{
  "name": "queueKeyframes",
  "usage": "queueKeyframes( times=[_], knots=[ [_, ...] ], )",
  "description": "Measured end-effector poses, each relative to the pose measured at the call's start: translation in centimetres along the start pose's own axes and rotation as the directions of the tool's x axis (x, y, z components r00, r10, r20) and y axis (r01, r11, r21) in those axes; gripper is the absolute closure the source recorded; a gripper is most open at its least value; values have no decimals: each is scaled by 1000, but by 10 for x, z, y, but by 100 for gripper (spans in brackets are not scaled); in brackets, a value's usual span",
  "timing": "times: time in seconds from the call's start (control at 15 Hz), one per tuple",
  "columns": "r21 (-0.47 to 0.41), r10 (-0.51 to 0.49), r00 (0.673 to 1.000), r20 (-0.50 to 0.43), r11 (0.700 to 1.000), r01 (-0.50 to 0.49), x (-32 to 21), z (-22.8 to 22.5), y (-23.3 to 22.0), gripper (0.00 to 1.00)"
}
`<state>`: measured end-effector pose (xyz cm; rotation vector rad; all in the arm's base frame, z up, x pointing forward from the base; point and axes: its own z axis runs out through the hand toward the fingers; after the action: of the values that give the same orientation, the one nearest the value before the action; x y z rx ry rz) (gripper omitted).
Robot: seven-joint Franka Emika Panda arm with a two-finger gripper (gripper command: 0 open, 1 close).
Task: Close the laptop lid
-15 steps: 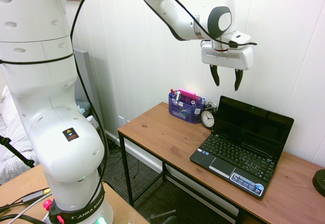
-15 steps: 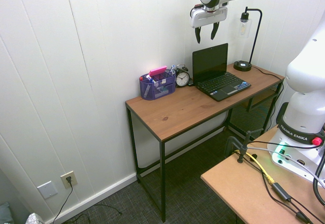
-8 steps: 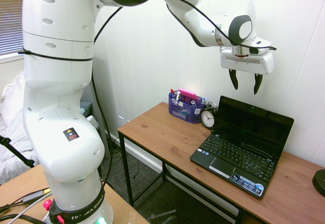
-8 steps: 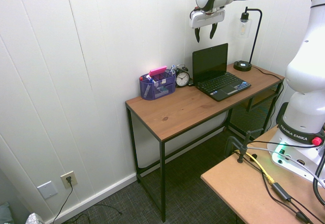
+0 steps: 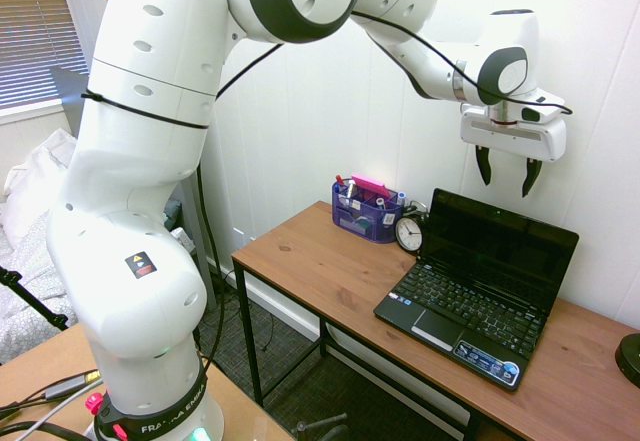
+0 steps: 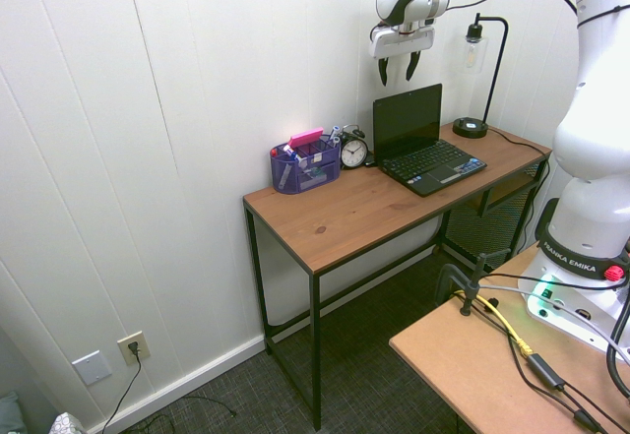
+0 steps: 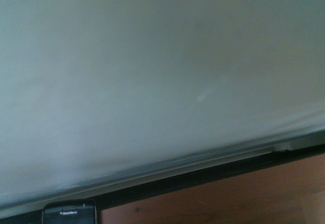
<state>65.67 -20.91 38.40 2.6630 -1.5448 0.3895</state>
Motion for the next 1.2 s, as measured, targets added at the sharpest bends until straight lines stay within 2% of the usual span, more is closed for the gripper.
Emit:
queueKeyframes(
  times=[0.87, 1.2],
  knots=[
    [-27, 9, 999, 40, 1000, -8, -2, 36, 7, 100],
    [-43, 21, 998, 55, 999, -19, -9, 58, 34, 100]
  ],
)
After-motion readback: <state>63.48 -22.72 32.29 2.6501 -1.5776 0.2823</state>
